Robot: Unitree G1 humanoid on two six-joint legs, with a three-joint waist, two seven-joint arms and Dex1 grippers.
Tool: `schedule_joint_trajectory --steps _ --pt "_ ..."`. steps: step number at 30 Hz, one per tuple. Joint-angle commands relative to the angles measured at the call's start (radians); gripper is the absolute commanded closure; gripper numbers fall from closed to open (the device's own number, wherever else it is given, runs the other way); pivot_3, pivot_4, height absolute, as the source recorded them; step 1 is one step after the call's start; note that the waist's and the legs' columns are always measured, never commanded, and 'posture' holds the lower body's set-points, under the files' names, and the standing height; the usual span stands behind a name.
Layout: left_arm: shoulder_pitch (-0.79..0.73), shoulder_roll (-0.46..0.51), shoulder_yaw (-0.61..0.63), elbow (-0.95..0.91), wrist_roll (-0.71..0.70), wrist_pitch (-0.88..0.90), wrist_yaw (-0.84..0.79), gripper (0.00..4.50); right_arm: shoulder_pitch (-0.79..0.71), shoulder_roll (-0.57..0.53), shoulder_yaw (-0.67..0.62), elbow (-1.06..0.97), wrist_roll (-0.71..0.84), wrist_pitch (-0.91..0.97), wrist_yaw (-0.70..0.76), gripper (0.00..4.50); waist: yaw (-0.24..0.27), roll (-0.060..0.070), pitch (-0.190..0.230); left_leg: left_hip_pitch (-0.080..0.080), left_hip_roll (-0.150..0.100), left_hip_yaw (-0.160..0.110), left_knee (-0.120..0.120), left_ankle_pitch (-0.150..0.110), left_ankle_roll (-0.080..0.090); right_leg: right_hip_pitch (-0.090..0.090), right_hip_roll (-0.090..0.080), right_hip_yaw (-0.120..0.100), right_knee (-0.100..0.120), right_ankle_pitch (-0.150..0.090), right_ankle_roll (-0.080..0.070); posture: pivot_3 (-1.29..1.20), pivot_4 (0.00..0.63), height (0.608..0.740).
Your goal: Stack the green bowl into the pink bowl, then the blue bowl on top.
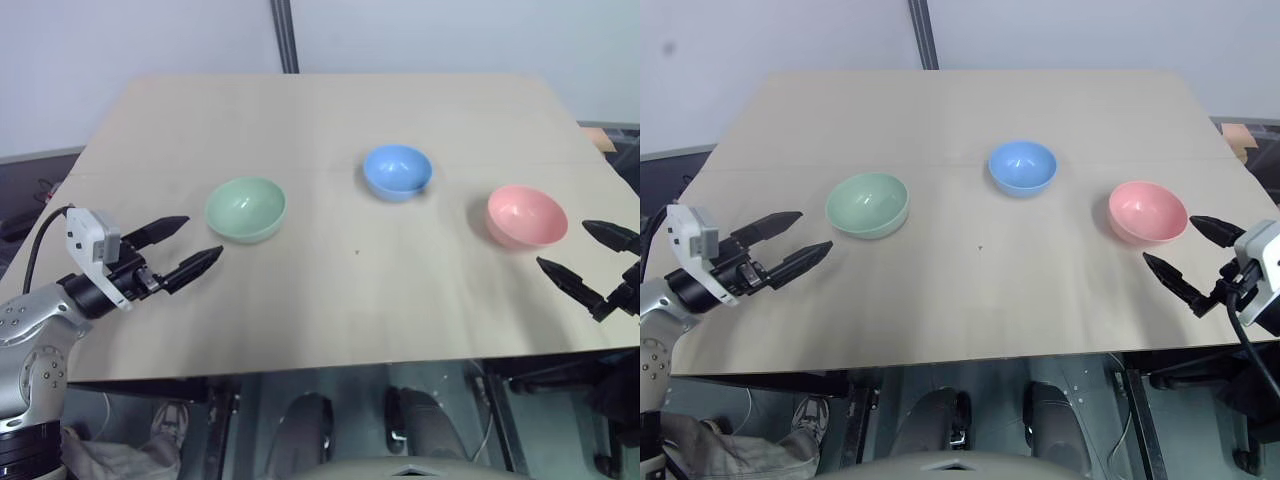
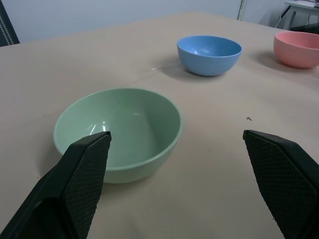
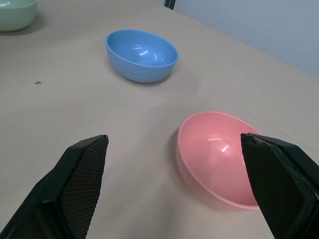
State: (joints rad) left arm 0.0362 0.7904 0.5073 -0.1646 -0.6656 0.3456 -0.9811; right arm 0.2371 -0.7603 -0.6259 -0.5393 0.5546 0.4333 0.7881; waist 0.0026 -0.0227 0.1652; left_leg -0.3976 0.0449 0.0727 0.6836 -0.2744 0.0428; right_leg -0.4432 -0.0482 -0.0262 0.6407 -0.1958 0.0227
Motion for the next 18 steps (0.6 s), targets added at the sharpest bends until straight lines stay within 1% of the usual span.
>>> schedule_joint_trajectory --steps 1,6,9,16,18 --pt "-0.005 -0.001 0.021 -0.028 -0.005 -0.020 0.001 0.00 -0.012 -0.018 -0.013 -0.010 0.011 0.000 -0.001 0.05 0.000 0.000 0.000 0.000 0.000 0.000 0.000 0.000 0.000 0.000 0.000 0.000 0.000 0.000 0.000 0.00 0.150 0.740" --pt "-0.025 -0.019 -0.002 -0.054 -0.035 -0.003 0.003 0.00 -0.042 -0.027 0.026 0.002 -0.010 0.000 -0.016 0.05 0.002 0.000 0.000 0.000 0.000 0.000 0.000 0.000 0.000 0.000 0.000 0.000 0.000 0.000 0.000 0.00 0.150 0.740" --pt "-0.042 -0.027 -0.013 -0.063 -0.038 -0.006 -0.003 0.00 -0.059 -0.021 0.058 0.011 -0.051 -0.014 -0.044 0.05 0.006 0.000 0.000 0.000 0.000 0.000 0.000 0.000 0.000 0.000 0.000 0.000 0.000 0.000 0.000 0.00 0.150 0.740" --pt "-0.057 -0.037 -0.044 -0.077 -0.044 -0.010 -0.012 0.00 -0.119 -0.022 0.153 0.050 -0.107 -0.002 -0.082 0.05 0.009 0.000 0.000 0.000 -0.002 0.000 0.000 0.000 0.000 0.000 0.000 0.000 0.000 0.000 0.000 0.00 0.150 0.740" --pt "-0.059 -0.046 -0.079 -0.112 -0.068 -0.010 -0.052 0.00 -0.173 -0.042 0.236 0.135 -0.206 -0.005 -0.127 0.05 0.009 0.000 0.000 0.000 -0.003 0.000 0.000 0.000 0.000 0.000 0.000 0.000 0.000 0.000 0.000 0.00 0.150 0.740"
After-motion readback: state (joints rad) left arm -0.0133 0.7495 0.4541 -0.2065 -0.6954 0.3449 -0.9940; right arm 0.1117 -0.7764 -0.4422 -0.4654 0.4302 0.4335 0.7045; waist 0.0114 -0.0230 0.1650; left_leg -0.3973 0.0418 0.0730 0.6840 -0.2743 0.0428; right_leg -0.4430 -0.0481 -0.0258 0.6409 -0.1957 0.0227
